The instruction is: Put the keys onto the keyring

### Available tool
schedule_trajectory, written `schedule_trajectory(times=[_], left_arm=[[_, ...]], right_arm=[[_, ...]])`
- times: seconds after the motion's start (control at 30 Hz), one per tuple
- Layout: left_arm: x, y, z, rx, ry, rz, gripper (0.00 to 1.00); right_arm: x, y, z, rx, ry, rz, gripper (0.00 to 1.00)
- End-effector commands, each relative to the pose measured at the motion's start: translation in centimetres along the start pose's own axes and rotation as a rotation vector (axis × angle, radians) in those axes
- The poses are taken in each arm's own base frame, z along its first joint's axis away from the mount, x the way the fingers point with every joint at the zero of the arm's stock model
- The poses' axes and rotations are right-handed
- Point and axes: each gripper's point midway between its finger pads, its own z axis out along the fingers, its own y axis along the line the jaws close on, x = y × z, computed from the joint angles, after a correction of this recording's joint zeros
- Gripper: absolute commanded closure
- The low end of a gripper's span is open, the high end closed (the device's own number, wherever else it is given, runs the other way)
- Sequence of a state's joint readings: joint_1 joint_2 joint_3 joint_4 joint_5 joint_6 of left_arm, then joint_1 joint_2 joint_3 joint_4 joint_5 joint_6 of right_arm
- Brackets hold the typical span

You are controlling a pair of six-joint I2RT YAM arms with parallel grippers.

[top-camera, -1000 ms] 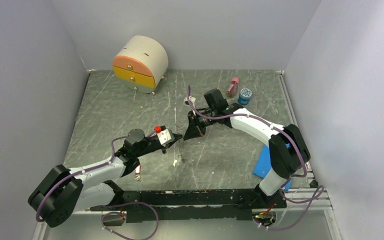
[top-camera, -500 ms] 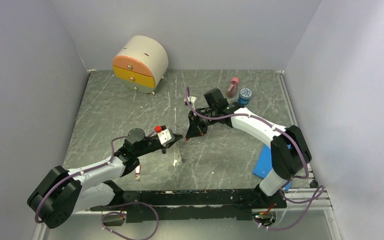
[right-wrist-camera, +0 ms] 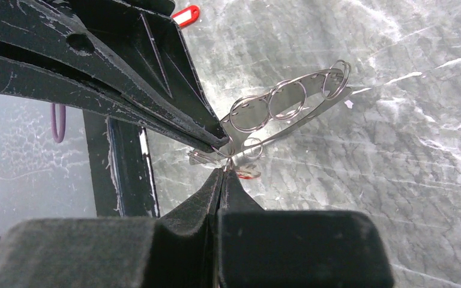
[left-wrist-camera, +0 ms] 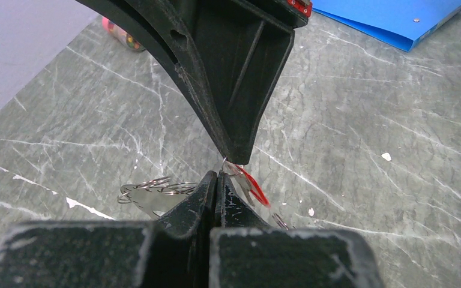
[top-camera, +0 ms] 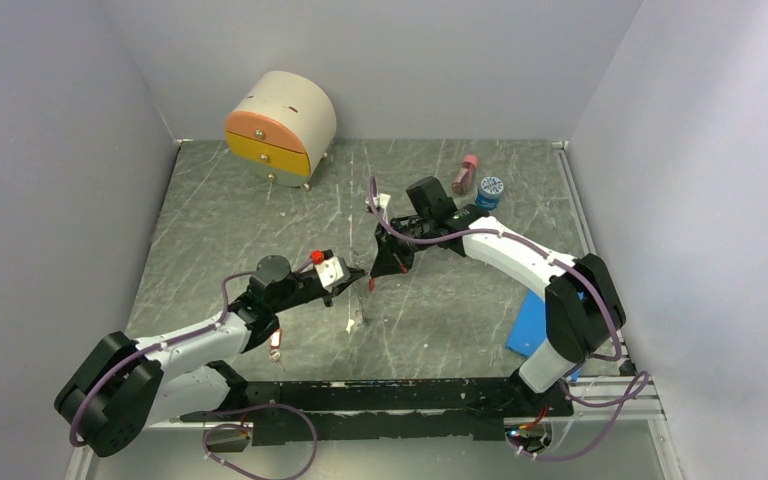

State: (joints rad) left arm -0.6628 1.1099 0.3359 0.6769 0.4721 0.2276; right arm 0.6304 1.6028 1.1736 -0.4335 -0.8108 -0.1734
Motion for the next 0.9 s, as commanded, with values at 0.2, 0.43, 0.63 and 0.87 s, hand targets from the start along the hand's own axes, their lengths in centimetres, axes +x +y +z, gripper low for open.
schedule_trajectory(times=[0.2, 0.43, 0.63, 0.87], left_arm=[[-0.4, 0.3, 0.2, -0.003, 0.008, 0.016, 0.97], [-0.5, 0.1, 0.2, 0.001, 0.003, 0.015, 0.98], [-0.6, 0.1, 0.2, 0.005, 0.001, 0.018, 0.97], [-0.7, 0.0, 0.2, 0.006, -0.001, 0.012, 0.97]], right_arm=[[-2.3, 1.7, -1.4, 0.003, -0.048, -0.14, 1.0], [-2.2, 1.6, -1.1, 0.014, -0.039, -0.136, 1.0], [-2.2, 0.9, -0.9, 0.044, -0.036, -0.129, 1.0], [-2.4, 0.9, -0.8, 0.042, -0.04, -0.134, 1.0]])
